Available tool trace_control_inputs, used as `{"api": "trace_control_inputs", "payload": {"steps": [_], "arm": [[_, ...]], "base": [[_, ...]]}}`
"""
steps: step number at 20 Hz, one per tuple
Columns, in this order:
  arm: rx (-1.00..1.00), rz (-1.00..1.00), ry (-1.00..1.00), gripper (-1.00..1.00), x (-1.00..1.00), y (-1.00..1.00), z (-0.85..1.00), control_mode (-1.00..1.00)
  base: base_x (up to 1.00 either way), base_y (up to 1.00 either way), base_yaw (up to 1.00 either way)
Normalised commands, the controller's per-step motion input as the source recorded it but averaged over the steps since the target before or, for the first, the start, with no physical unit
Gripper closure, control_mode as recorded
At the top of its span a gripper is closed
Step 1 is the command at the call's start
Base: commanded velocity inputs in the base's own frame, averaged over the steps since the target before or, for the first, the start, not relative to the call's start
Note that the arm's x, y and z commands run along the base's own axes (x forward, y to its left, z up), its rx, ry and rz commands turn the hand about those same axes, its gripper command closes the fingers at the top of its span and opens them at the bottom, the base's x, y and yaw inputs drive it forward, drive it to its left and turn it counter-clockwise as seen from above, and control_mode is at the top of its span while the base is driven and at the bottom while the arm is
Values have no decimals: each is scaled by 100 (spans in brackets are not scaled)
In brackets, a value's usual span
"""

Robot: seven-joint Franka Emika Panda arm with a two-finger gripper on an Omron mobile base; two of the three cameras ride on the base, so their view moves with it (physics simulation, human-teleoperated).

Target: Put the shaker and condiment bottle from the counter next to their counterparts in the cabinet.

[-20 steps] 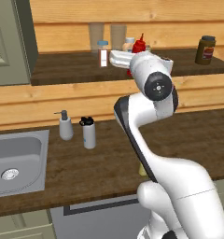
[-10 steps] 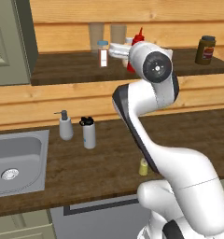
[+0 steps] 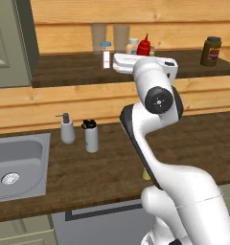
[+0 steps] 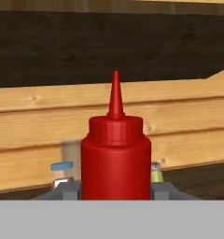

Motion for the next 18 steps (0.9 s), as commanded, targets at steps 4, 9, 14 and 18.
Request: {"api": "trace_control_inputs", "payload": {"steps": [4, 9, 14, 18], "arm": [[0, 1, -2, 100, 9, -12, -2, -100], [0, 0, 0, 100, 50, -18, -4, -100], [0, -3, 0, 100, 72, 3, 0, -100], [0, -2, 1, 100, 15, 6, 0, -100]], "base": [[0, 0, 0], [0, 0, 0], [0, 0, 0], [0, 0, 0]]}}
